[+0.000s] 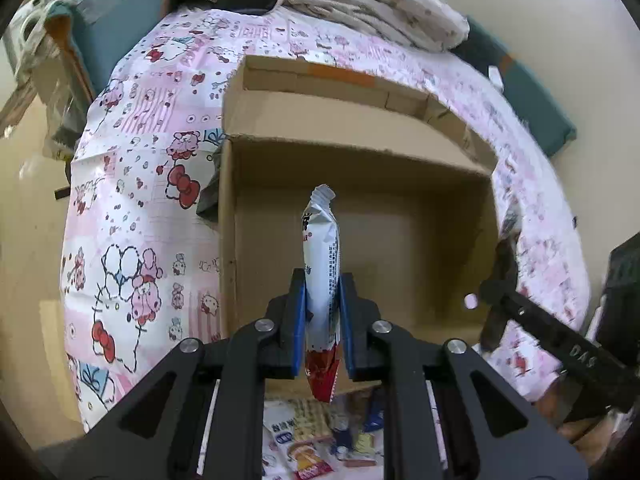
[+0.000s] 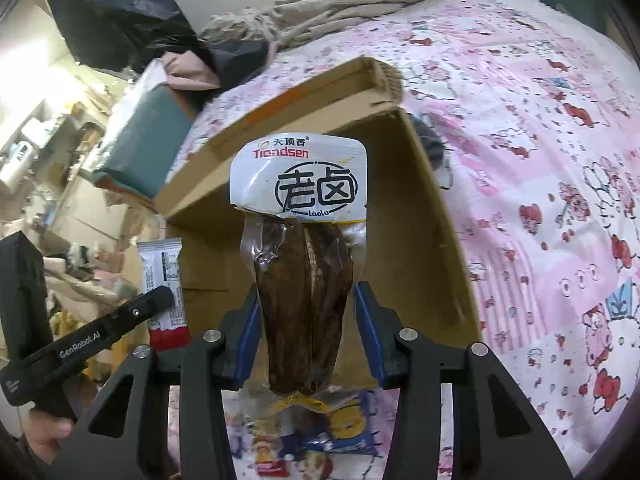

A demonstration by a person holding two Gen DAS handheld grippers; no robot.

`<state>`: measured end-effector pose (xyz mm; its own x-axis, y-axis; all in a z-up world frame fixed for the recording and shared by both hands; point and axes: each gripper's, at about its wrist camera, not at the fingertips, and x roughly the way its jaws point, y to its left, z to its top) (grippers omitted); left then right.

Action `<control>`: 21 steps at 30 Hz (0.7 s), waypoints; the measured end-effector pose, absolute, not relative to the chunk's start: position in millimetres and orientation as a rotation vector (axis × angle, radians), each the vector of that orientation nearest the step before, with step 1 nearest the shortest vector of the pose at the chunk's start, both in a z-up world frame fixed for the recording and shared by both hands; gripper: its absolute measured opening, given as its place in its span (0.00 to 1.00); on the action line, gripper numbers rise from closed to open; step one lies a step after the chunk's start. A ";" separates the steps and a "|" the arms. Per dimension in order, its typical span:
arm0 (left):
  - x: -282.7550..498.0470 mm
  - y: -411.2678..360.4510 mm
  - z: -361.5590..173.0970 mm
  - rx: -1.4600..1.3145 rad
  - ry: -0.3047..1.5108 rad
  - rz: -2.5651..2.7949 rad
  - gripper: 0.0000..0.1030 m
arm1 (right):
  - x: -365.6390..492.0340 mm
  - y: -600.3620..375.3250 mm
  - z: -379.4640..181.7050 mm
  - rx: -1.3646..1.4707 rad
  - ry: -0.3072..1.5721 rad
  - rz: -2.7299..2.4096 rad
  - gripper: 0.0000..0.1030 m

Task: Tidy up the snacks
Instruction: 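Carry both snacks over the box and open both grippers to drop them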

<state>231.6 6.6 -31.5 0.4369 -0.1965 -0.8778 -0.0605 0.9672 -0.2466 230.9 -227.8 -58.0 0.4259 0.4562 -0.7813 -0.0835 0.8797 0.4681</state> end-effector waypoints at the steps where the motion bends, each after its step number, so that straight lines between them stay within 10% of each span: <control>1: 232.5 4.9 -34.3 -0.236 1.114 -0.080 0.12 | 232.3 -228.3 -59.7 0.387 1.084 0.346 0.45; 21: 239.3 -9.9 -60.8 -0.137 1.102 -0.054 0.13 | 244.6 -227.1 -86.3 0.368 1.103 0.302 0.56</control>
